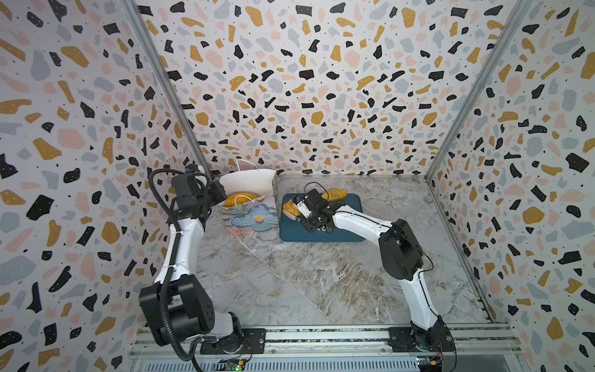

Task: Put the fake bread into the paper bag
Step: 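Lower the open tongs with the right gripper around the braided bun, then close the tongs with the right gripper around the braided bun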

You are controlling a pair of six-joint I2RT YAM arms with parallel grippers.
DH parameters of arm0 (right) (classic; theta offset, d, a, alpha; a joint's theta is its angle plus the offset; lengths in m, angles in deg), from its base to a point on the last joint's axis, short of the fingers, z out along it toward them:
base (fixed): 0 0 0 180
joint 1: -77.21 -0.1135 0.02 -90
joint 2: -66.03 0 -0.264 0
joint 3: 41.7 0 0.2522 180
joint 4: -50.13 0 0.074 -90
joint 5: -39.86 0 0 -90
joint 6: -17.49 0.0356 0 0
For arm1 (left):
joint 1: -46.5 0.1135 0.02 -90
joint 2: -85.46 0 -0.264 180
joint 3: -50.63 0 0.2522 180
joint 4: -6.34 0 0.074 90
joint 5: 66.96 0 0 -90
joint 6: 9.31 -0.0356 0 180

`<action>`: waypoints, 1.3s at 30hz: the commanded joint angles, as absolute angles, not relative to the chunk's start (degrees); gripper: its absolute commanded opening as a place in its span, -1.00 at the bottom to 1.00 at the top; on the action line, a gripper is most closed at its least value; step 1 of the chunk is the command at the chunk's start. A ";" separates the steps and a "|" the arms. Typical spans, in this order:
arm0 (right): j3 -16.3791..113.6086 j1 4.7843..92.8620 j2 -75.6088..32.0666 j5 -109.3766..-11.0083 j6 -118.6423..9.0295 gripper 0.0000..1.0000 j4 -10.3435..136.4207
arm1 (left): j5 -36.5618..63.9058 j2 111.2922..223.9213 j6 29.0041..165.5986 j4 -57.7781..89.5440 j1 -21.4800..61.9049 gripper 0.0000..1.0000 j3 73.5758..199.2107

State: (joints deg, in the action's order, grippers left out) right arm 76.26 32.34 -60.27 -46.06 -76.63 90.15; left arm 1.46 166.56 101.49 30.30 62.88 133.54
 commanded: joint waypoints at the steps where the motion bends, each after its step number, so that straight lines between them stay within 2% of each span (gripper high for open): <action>1: 78.59 32.40 -59.78 -46.69 -75.82 0.03 91.00 | 0.65 165.62 101.65 28.67 62.85 -1.00 133.78; 7: 79.23 32.34 -60.35 -46.58 -75.73 0.03 91.96 | 0.53 165.62 101.75 28.62 62.85 -1.00 133.75; 15: 78.19 32.27 -58.57 -46.69 -75.25 -0.18 91.85 | 0.58 165.56 101.70 28.63 62.85 -1.00 133.71; 39: 59.86 32.29 -43.52 -50.83 -67.46 -0.34 82.98 | 0.79 165.15 101.61 28.71 62.83 -1.00 133.69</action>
